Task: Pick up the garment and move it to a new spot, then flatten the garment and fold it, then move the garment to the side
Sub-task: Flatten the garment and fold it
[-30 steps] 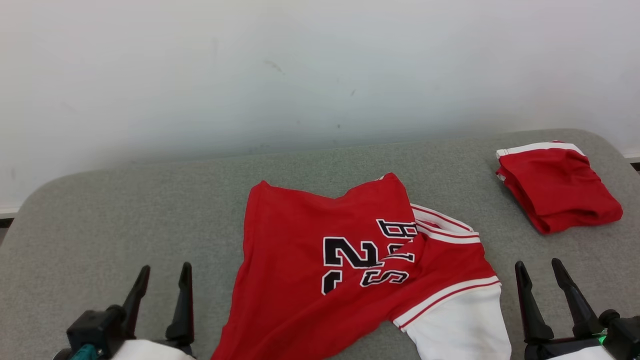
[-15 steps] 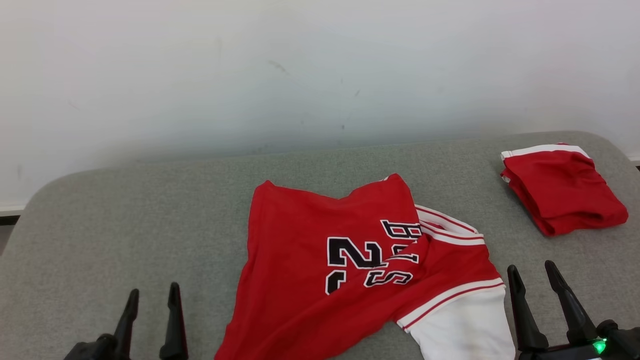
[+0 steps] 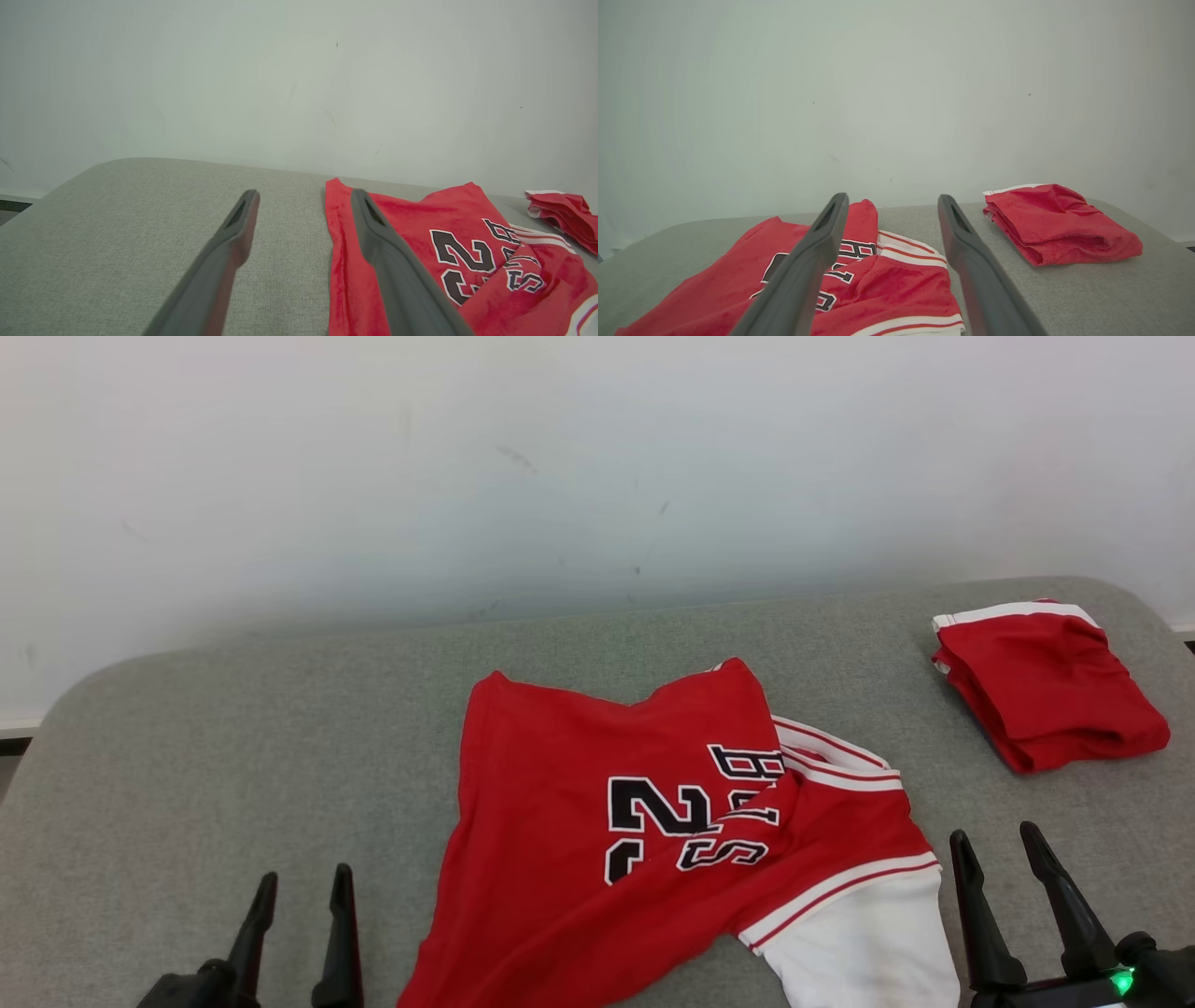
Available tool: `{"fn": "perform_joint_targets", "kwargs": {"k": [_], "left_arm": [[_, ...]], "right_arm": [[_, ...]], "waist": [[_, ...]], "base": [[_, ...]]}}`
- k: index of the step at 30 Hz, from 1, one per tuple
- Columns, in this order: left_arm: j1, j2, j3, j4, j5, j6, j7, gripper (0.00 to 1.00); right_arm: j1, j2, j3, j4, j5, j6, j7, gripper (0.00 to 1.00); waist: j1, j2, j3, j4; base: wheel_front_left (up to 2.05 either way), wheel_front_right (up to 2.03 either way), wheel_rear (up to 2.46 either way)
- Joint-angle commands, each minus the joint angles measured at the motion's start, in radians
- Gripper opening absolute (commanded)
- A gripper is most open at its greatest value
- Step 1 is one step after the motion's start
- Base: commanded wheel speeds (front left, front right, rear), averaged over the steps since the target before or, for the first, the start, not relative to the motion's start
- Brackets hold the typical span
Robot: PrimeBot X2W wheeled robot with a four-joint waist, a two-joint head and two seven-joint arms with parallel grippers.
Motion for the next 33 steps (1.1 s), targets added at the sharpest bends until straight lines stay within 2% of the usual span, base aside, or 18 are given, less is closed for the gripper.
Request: {"fn": "perform_joint_targets", "kwargs": {"k": [1, 6, 12, 19, 25, 33], "left_arm": [[-0.007, -0.002, 0.006, 0.005, 0.011, -0.006, -0.002, 1.00], [-0.006, -0.016, 0.017, 0.008, 0.037, -0.032, -0.002, 1.00], [0.019, -0.004, -0.005, 0.037, 0.046, -0.063, 0.008, 1.00], [0.038, 0.013, -0.065, 0.053, 0.016, -0.093, 0.181, 1.00], [0.036, 0.024, -0.091, 0.039, -0.015, -0.096, 0.351, 1.00], [0.018, 0.037, -0.122, 0.046, -0.049, -0.104, 0.484, 1.00]], "right_arm": [[-0.006, -0.007, -0.003, 0.000, 0.010, -0.002, -0.003, 1.00], [0.000, -0.023, -0.014, 0.001, 0.011, -0.002, -0.003, 1.00], [0.038, -0.086, -0.015, 0.046, 0.037, -0.002, -0.003, 1.00], [0.056, -0.130, 0.034, 0.178, 0.119, -0.002, 0.106, 1.00], [0.007, -0.111, 0.069, 0.289, 0.172, -0.002, 0.214, 1.00], [-0.071, -0.075, 0.086, 0.444, 0.202, -0.002, 0.287, 1.00]], "waist": [[0.0000, 0.0000, 0.000, 0.000], [0.0000, 0.0000, 0.002, 0.001], [0.0000, 0.0000, 0.006, 0.008], [0.0000, 0.0000, 0.009, 0.027], [0.0000, 0.0000, 0.025, 0.047], [0.0000, 0.0000, 0.052, 0.058]], "base": [[0.00, 0.00, 0.00], [0.00, 0.00, 0.00], [0.00, 0.00, 0.00], [0.00, 0.00, 0.00], [0.00, 0.00, 0.00], [0.00, 0.00, 0.00]]}}
